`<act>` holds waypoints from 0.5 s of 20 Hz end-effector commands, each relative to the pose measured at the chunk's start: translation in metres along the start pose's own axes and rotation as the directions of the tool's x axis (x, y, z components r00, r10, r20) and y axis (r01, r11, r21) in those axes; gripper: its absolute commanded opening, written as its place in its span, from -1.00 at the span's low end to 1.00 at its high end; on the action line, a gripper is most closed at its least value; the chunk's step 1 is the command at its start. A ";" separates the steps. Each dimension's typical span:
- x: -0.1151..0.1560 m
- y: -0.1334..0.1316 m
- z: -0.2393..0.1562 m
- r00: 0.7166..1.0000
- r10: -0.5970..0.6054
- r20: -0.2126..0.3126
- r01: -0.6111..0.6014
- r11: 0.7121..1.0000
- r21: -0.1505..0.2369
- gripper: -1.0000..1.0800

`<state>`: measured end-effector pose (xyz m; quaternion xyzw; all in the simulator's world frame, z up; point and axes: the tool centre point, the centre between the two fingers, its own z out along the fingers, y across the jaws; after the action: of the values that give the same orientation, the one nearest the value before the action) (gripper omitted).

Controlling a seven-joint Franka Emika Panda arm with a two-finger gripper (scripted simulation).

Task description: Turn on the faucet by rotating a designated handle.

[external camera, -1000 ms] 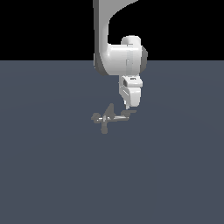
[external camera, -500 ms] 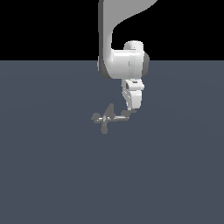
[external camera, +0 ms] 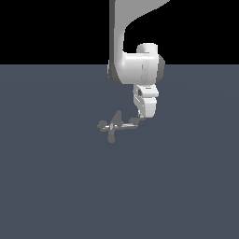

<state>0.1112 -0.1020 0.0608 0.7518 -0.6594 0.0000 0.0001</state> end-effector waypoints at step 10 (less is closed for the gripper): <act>0.005 0.023 0.000 1.000 -0.002 0.001 0.002 1.000 0.002 -1.00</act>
<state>0.0988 -0.1099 0.0611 0.7524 -0.6587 0.0067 -0.0048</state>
